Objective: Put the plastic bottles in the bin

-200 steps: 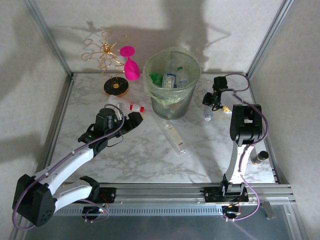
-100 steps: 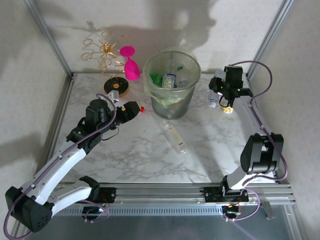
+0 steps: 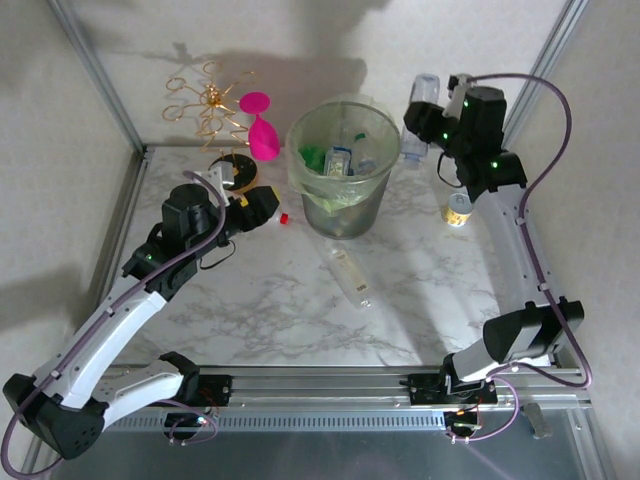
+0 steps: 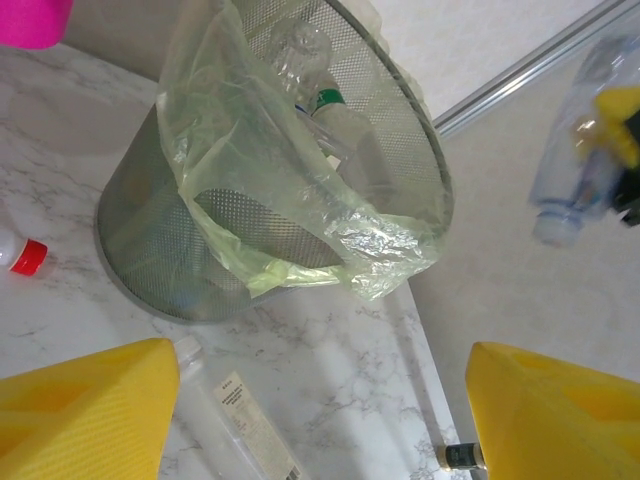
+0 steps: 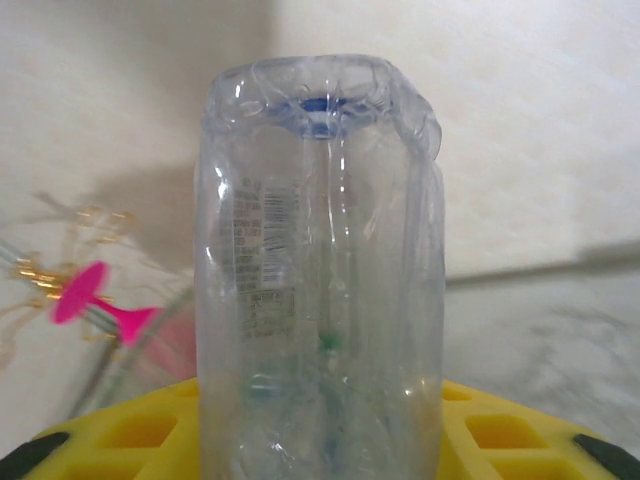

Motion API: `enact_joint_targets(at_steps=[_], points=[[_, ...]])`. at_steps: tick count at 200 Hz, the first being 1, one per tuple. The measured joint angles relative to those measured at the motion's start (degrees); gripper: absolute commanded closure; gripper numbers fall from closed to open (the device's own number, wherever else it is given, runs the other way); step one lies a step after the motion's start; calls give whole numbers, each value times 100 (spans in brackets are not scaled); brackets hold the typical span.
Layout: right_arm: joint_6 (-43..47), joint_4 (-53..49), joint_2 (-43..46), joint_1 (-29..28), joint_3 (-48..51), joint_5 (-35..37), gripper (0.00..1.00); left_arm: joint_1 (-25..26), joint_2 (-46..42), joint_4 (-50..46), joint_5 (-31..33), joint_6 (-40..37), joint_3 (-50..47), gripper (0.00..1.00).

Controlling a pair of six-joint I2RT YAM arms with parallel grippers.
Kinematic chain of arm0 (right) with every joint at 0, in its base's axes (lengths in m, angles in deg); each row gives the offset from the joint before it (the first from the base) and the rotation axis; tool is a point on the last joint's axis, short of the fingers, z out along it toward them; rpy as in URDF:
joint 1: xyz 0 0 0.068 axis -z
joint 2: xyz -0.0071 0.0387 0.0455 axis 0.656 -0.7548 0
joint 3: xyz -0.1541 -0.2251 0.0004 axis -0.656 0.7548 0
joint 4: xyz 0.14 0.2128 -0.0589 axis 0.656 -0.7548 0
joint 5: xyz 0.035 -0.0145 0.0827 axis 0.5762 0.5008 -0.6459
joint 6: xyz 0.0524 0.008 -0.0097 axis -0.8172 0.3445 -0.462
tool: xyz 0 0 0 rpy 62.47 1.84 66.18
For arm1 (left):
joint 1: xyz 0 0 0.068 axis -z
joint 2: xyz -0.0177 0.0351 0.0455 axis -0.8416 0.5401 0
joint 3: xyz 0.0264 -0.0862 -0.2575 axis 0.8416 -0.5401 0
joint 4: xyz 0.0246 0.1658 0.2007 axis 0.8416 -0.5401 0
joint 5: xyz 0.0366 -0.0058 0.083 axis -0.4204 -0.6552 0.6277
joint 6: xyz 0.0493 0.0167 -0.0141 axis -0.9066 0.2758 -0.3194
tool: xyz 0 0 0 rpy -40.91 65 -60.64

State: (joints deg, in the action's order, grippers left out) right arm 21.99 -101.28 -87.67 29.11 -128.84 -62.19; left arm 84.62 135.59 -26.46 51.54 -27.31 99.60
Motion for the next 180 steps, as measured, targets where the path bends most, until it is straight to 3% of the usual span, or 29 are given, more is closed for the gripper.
enact_joint_targets(at_steps=[70, 180], points=[[-125, -356, -1928, -588, -2031, -260, 55, -2, 63, -127, 59, -101, 0, 25], [-79, -776, -2402, -905, -1480, -146, 51, -50, 55, -227, 61, -225, -2, 25]])
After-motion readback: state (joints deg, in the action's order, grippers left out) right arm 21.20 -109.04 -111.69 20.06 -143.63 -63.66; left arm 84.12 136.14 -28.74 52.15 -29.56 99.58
